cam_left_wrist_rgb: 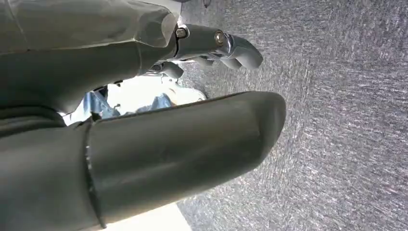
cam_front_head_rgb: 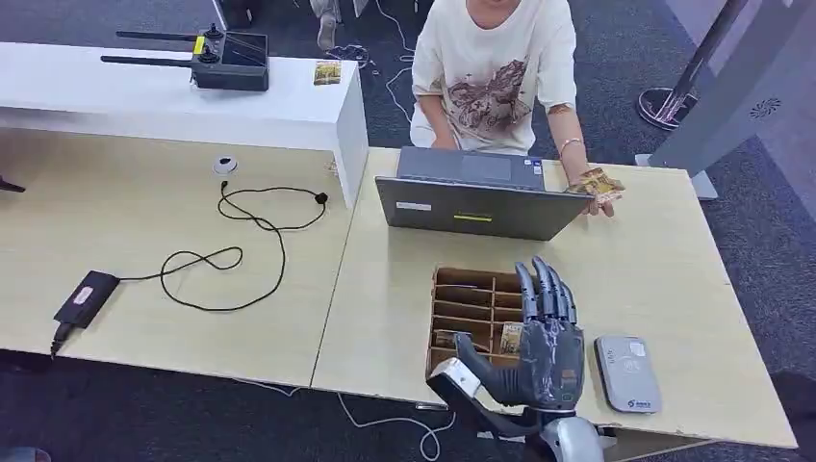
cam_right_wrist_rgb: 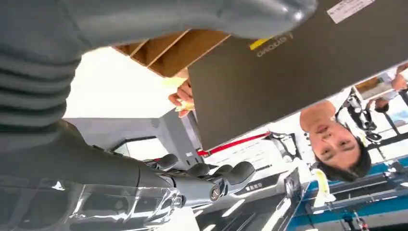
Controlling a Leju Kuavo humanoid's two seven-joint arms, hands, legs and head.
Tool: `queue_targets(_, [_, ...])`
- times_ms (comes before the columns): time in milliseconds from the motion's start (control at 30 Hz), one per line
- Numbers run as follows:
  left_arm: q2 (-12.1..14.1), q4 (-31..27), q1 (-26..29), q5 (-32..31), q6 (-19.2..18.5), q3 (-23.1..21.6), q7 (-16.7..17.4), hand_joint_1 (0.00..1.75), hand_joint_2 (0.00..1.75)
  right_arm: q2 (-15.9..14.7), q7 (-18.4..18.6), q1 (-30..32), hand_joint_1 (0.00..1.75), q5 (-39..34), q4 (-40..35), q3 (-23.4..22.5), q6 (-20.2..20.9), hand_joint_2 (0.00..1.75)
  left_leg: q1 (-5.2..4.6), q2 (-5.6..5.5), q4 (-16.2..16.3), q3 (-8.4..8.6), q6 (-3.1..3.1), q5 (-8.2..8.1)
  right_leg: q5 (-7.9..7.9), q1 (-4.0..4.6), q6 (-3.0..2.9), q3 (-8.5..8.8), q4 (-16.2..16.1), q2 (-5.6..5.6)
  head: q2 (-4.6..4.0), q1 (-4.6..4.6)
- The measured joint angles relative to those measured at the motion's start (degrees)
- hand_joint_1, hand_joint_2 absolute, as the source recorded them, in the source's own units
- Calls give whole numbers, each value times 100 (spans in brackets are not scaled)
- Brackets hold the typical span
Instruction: Pass the card to the sensor for recognition and then transmit it.
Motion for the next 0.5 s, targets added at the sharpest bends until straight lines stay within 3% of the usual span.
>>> queue_targets(333, [0, 0, 0, 0, 0, -22, -2, 0, 0, 0, 22, 33, 0, 28, 0, 2, -2, 175, 0, 0, 0, 1, -1, 1, 1, 0, -1, 0, 1, 0, 0, 0])
queue_targets(500, [0, 0, 0, 0, 0, -37, -4, 0, 0, 0, 207, 41, 0, 144, 0, 4, 17, 175, 0, 0, 0, 0, 0, 0, 1, 0, -1, -1, 0, 0, 0, 0])
